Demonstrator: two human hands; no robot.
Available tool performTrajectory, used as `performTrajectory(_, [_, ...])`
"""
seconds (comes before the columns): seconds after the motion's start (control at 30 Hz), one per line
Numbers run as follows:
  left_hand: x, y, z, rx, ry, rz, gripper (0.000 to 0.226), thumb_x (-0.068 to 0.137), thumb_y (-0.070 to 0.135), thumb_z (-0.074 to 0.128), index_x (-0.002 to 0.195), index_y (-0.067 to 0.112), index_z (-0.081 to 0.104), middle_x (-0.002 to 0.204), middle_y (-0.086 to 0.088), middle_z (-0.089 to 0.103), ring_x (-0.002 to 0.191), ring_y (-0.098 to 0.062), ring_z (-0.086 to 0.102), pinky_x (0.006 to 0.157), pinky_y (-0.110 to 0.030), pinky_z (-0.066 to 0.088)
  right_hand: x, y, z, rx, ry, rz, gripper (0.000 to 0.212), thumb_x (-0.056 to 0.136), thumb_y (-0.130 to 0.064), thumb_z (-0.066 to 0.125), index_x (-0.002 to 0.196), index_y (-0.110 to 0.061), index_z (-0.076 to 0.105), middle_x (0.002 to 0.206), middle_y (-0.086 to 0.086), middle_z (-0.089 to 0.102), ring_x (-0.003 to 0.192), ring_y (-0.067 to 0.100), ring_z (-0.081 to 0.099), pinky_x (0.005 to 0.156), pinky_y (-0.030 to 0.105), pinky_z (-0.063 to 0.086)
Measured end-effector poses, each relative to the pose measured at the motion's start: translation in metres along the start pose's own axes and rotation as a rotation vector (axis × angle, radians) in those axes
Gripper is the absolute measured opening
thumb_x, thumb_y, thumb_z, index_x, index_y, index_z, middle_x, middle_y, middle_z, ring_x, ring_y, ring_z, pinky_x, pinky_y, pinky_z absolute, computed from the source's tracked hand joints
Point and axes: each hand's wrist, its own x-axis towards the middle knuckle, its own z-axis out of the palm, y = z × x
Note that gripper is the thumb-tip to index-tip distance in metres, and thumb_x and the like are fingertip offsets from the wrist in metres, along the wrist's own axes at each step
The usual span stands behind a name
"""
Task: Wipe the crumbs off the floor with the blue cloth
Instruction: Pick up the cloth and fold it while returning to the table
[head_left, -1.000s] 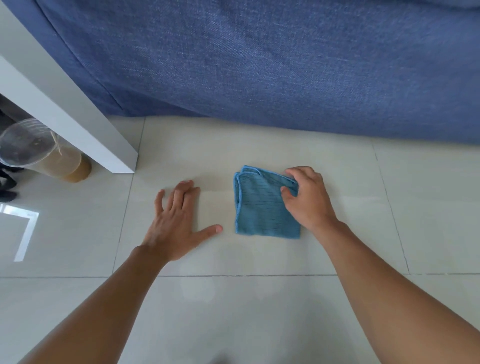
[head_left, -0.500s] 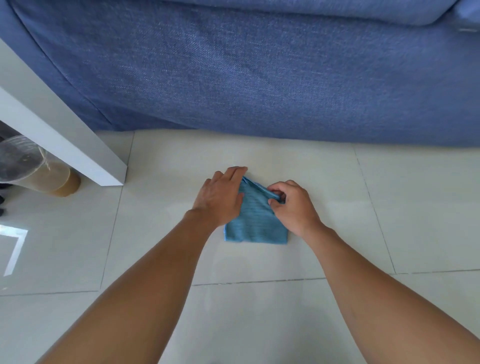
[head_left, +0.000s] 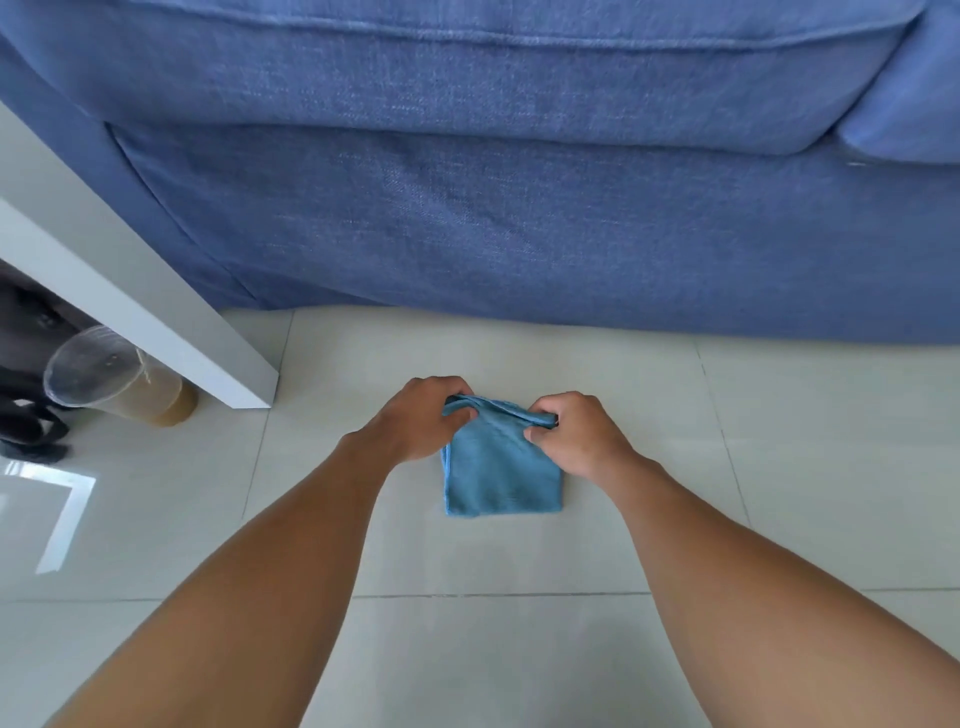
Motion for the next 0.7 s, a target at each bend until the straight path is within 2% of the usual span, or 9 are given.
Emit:
performTrajectory(0.13, [-0.020,0.032,-0.045,0.040,0.033,0.003,0.007,0.096,0.030,0.059,0.099,0.030,0.065,0.096,0.005,0.068,0.086,-0.017,0.063,0.071,-0.031,0.050,-0.018,-0.038,-0.041,0.016,-0.025,-0.041,0.010,0.090,-0.012,0.067,0.082,-0.014,0.073,0.067,-0.001,0.057,0.057,0.017,0.048,0.048,0.023,0.036])
performTrajectory(0.23, [-0.046,0.088,-0.102,0.082,0.063,-0.020,0.006,0.096,0.031,0.059,0.100,0.030,0.064,0.094,0.004,0.067,0.086,-0.020,0.060,0.069,-0.032,0.044,-0.048,-0.092,-0.099,0.004,-0.023,-0.060,0.007,0.090,-0.013,0.066,0.085,-0.013,0.072,0.068,-0.001,0.057,0.058,0.018,0.047,0.048,0.025,0.035])
performTrajectory(0.3, [-0.068,0.135,-0.150,0.077,0.065,-0.011,0.007,0.096,0.030,0.060,0.101,0.029,0.065,0.094,0.005,0.067,0.089,-0.021,0.058,0.076,-0.034,0.046,-0.074,-0.137,-0.148,-0.017,-0.015,-0.065,0.006,0.089,-0.016,0.068,0.086,-0.015,0.073,0.069,-0.001,0.060,0.062,0.018,0.050,0.052,0.025,0.036])
performTrajectory(0.4, [-0.104,0.211,-0.231,0.053,0.065,-0.009,0.006,0.094,0.031,0.060,0.099,0.033,0.064,0.094,0.007,0.068,0.090,-0.020,0.061,0.082,-0.038,0.051,-0.117,-0.212,-0.233,-0.011,0.008,-0.061,0.005,0.089,-0.017,0.069,0.086,-0.018,0.073,0.070,-0.003,0.062,0.058,0.014,0.052,0.050,0.019,0.037])
performTrajectory(0.47, [-0.130,0.262,-0.288,0.045,0.073,0.009,0.007,0.094,0.033,0.060,0.099,0.034,0.064,0.095,0.007,0.069,0.091,-0.021,0.062,0.084,-0.041,0.053,-0.149,-0.265,-0.290,-0.017,0.014,-0.060,0.006,0.088,-0.018,0.069,0.084,-0.021,0.071,0.066,-0.005,0.060,0.058,0.013,0.051,0.053,0.024,0.041])
performTrajectory(0.53, [-0.156,0.320,-0.350,0.034,0.102,0.049,0.005,0.094,0.032,0.060,0.098,0.033,0.063,0.094,0.008,0.069,0.090,-0.020,0.062,0.082,-0.040,0.053,-0.179,-0.320,-0.352,-0.024,0.046,-0.063,0.005,0.088,-0.020,0.070,0.083,-0.022,0.070,0.068,-0.004,0.063,0.063,0.017,0.055,0.057,0.030,0.043])
performTrajectory(0.63, [-0.202,0.413,-0.446,-0.012,0.173,0.101,0.005,0.095,0.030,0.060,0.096,0.031,0.064,0.090,0.011,0.069,0.086,-0.016,0.062,0.072,-0.032,0.050,-0.224,-0.407,-0.447,-0.023,0.116,-0.076,0.008,0.087,-0.024,0.069,0.081,-0.028,0.068,0.072,-0.004,0.066,0.069,0.021,0.061,0.061,0.032,0.045])
performTrajectory(0.7, [-0.233,0.472,-0.509,-0.052,0.207,0.130,0.007,0.096,0.029,0.059,0.100,0.028,0.065,0.092,0.008,0.069,0.085,-0.015,0.063,0.068,-0.030,0.049,-0.253,-0.465,-0.505,0.006,0.168,-0.109,0.008,0.087,-0.023,0.069,0.080,-0.027,0.068,0.070,-0.005,0.065,0.067,0.019,0.060,0.061,0.033,0.046])
